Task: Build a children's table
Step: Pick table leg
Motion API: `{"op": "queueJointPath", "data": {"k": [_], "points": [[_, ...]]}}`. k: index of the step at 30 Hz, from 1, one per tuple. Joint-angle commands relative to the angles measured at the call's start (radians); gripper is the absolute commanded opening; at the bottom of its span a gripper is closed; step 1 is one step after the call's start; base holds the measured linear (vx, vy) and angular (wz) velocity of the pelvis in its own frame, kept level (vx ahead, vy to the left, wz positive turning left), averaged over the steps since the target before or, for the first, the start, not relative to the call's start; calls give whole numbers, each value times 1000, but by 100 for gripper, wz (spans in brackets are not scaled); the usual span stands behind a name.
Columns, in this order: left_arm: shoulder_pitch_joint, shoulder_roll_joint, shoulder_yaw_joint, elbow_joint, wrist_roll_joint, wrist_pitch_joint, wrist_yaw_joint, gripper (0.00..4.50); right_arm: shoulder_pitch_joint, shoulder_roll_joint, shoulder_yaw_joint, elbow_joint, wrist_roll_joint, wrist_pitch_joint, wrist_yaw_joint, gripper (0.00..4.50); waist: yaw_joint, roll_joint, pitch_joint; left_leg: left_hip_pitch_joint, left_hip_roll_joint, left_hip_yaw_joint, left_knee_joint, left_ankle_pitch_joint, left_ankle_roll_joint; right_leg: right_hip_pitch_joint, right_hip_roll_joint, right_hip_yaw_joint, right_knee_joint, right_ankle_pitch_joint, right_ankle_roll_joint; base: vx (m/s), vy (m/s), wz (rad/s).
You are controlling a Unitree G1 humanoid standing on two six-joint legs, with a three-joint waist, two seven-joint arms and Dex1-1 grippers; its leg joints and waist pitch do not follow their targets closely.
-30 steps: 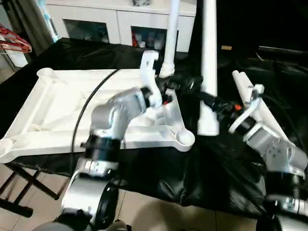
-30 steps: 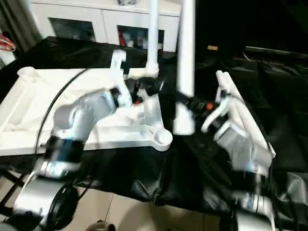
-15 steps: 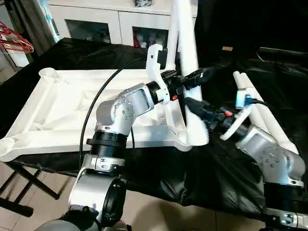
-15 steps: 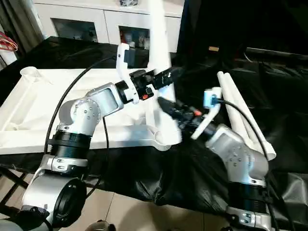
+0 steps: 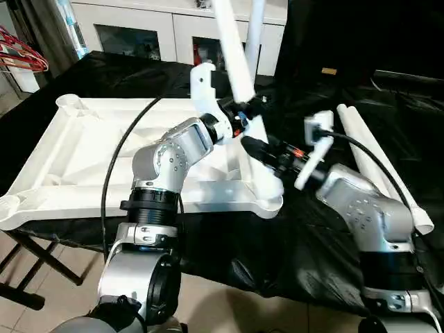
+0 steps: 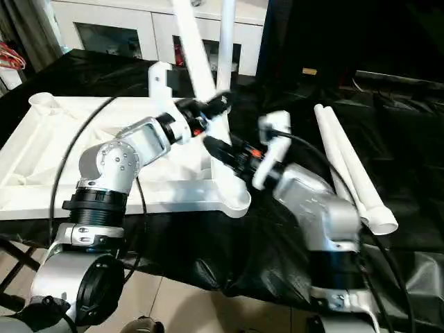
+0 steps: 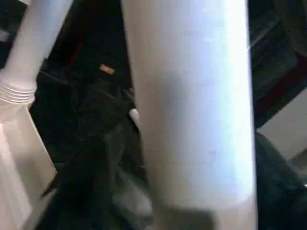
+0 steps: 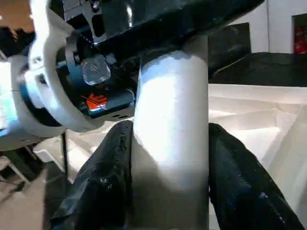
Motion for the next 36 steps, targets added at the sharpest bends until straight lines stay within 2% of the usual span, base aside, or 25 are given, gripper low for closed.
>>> {"op": "queueJointPath", "data": {"k": [1, 6, 7, 8, 11, 14, 17, 22, 23, 26, 27, 28, 31, 36], "points": [[-31, -6, 8, 0, 11, -17, 35, 312, -27, 2, 15, -20, -17, -35, -11, 186, 2, -19, -80, 14, 10, 1, -59, -85, 32, 63, -52, 30, -62, -88, -188, 0, 0, 0], [-26, -3, 3, -4, 1, -23, 13, 281, -30, 3, 39, -26, -38, -46, -24, 186, 1, -20, -80, 14, 10, 1, -60, -89, 30, 63, -51, 31, -62, -82, -187, 0, 0, 0], [-23, -2, 0, -10, -8, -22, -3, 274, -33, 4, 39, -24, -31, -38, -20, 221, 1, -22, -80, 14, 10, 1, -60, -86, 31, 65, -51, 31, -60, -76, -188, 0, 0, 0], [-14, 8, -13, -30, -29, -15, -61, 255, -36, 1, 31, -22, 4, -2, 3, 256, 1, -23, -80, 14, 9, 2, -60, -86, 34, 65, -51, 31, -61, -78, -190, 0, 0, 0], [-8, 34, -38, -44, -50, 3, -146, 233, -36, -26, 32, -16, 33, 30, 54, 275, 2, -22, -81, 15, 11, 1, -59, -86, 40, 65, -51, 31, -58, -64, -203, 0, 0, 0], [9, 89, -90, -73, -93, 33, -330, 211, -16, -106, 73, -33, 69, 71, 206, 297, 4, -22, -80, 18, 12, 2, -58, -80, 47, 66, -49, 31, -54, -36, -220, 0, 0, 0], [29, 136, -129, -112, -139, 71, -479, 189, 1, -162, 107, -45, 97, 92, 314, 312, 6, -25, -80, 15, 13, 4, -57, -77, 55, 68, -52, 32, -51, -26, -230, 0, 0, 0], [29, 152, -126, -136, -185, 97, -562, 180, 19, -225, 169, -61, 102, 106, 422, 312, 5, -22, -77, 17, 15, 3, -57, -112, 38, 68, -54, 31, -55, -82, -234, 0, 0, 0], [27, 150, -127, -133, -185, 98, -555, 179, 16, -221, 169, -53, 100, 107, 414, 283, 5, -22, -77, 17, 15, 2, -57, -113, 36, 67, -54, 31, -55, -83, -235, 0, 0, 0], [26, 142, -144, -111, -158, 58, -542, 179, -1, -205, 173, -4, 66, 87, 371, 271, 3, -19, -77, 17, 14, 1, -58, -126, 24, 64, -54, 32, -59, -116, -227, 0, 0, 0], [24, 139, -142, -102, -156, 54, -538, 179, -1, -204, 174, 0, 62, 80, 373, 271, 2, -21, -77, 17, 14, 2, -58, -129, 19, 65, -54, 32, -61, -123, -223, 0, 0, 0], [23, 138, -142, -100, -156, 53, -537, 179, -1, -204, 174, 0, 61, 79, 374, 245, 2, -21, -78, 17, 14, 1, -58, -130, 18, 66, -54, 32, -60, -120, -222, 0, 0, 0], [-1, 121, -120, -52, -141, 19, -501, 179, -2, -188, 155, 11, 66, 78, 343, 217, 2, -18, -79, 18, 12, 1, -57, -124, 17, 66, -52, 32, -60, -103, -219, 0, 0, 0], [-16, 129, -107, -31, -142, 0, -500, 179, -5, -179, 142, 17, 71, 78, 321, 199, 3, -15, -81, 17, 13, 0, -56, -106, 25, 68, -51, 30, -53, -52, -235, 0, 0, 0]]}}
